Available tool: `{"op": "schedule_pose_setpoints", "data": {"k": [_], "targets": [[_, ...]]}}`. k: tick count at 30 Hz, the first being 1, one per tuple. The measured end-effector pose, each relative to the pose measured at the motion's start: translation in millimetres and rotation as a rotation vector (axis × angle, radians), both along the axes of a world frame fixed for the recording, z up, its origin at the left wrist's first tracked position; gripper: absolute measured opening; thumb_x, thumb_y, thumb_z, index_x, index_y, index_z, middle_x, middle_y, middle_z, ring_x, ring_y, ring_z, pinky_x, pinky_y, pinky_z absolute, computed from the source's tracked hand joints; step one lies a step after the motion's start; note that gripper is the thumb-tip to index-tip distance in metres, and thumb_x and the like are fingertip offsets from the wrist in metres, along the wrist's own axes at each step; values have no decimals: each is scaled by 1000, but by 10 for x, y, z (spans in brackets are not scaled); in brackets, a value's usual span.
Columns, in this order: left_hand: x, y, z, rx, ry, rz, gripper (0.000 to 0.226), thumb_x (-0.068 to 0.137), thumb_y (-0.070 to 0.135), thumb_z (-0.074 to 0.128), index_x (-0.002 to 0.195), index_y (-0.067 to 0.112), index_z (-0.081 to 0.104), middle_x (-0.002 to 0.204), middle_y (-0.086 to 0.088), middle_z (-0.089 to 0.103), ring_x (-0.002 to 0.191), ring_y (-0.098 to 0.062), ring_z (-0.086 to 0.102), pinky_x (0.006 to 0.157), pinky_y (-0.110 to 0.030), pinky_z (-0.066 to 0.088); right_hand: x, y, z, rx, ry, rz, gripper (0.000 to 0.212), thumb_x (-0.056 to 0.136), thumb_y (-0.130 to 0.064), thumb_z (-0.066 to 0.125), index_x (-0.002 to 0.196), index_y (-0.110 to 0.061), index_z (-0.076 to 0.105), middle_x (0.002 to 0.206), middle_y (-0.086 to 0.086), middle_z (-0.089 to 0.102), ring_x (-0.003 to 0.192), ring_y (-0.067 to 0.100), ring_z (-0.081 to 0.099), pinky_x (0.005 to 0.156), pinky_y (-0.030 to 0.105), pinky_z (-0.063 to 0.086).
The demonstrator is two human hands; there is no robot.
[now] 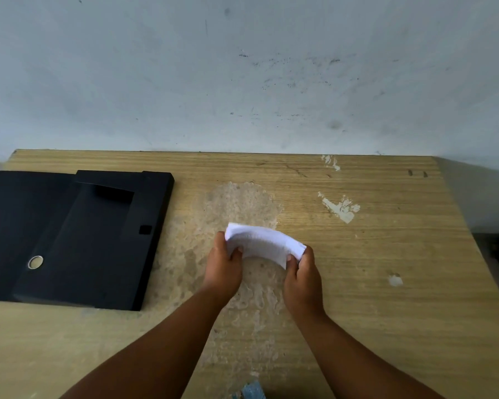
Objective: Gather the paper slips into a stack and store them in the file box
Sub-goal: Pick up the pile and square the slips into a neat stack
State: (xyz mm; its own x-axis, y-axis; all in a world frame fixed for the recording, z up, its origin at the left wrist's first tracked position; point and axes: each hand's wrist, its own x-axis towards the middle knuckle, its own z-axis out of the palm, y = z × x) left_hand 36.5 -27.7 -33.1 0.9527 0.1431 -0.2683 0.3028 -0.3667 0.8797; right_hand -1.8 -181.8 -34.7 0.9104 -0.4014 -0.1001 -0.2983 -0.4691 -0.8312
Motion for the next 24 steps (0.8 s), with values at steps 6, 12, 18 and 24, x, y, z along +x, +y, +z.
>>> {"op": "schedule_pose_setpoints", "data": {"k": [6, 12, 18, 24], "targets": [[108, -2, 341, -491, 23, 337, 24, 87, 10, 79, 105, 20, 67, 101, 0, 77, 95, -12, 74, 74, -27, 59, 110, 16, 169, 521, 111, -118, 32, 103, -12, 48, 132, -23, 55, 115, -2, 70, 105, 18, 69, 79, 35, 58], [48, -217, 531, -652, 31, 277, 21, 99, 2, 60, 112, 16, 69, 104, 0, 81, 96, -16, 77, 69, -27, 62, 118, 249, 286, 1028, 139, -153, 35, 99, -5, 50, 123, -26, 65, 111, -1, 79, 101, 18, 75, 84, 41, 60], [150, -26, 589, -285, -20, 98, 27, 97, 10, 64, 120, 25, 65, 108, 5, 78, 99, -14, 73, 81, -39, 61, 247, -123, 422, 638, 53, -19, 12, 89, -8, 69, 97, -18, 71, 92, 1, 80, 90, 23, 75, 74, 32, 61], [107, 7, 584, -113, -83, -152, 30, 97, 9, 63, 121, 26, 65, 105, 8, 77, 94, -4, 72, 75, -20, 57, 402, -132, 680, 330, 1, 249, 33, 91, -14, 60, 91, -46, 63, 85, -13, 72, 74, -3, 66, 61, 11, 51]]}}
